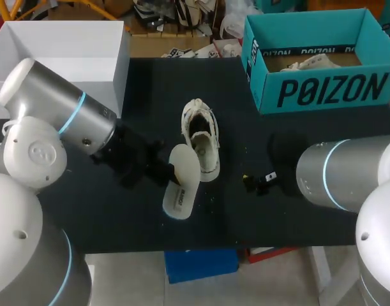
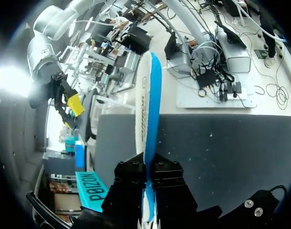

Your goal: Take the shoe out of the shoebox, open the shoe tongue, remove and reinsert the insole, then place the shoe into the shoebox

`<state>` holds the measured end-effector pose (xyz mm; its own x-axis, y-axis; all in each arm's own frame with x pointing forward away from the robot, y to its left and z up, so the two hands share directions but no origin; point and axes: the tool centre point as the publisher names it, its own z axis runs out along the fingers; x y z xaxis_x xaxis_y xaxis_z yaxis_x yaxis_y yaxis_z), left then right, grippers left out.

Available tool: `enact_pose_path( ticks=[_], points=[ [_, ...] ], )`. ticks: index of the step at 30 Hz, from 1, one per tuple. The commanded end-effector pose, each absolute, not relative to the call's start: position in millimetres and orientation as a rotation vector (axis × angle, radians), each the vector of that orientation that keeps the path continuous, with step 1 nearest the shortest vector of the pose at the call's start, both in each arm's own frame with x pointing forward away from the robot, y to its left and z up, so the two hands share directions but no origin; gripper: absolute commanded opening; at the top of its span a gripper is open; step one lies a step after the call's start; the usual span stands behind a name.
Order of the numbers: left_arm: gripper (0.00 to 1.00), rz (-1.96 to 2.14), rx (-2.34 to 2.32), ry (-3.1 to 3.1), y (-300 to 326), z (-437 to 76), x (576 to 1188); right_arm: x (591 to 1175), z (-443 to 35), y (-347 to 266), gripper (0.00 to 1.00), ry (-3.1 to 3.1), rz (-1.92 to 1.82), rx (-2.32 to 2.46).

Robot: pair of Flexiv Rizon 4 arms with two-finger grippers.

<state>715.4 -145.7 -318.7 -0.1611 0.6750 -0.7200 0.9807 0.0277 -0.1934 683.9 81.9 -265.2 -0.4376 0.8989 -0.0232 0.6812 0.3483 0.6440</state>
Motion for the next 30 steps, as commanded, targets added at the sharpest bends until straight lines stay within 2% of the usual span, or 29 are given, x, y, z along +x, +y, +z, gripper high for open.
enact_pose_path(
  ticks=[1, 24, 30],
  points=[
    [0.0, -0.987, 1.684, 1.87, -153.7, -322.4, 721.3, 677.7, -263.1, 85.2, 1.0, 2.121, 0.673, 1.399],
    [0.0, -1.01, 1.692, 1.868, -161.1, -320.9, 727.6, 677.7, -263.1, 85.2, 1.0, 2.121, 0.673, 1.399],
    [0.0, -1.09, 1.631, 1.86, -156.8, -322.9, 730.5, 693.7, -256.7, 82.6, 1.0, 2.141, 0.677, 1.342]
  ],
)
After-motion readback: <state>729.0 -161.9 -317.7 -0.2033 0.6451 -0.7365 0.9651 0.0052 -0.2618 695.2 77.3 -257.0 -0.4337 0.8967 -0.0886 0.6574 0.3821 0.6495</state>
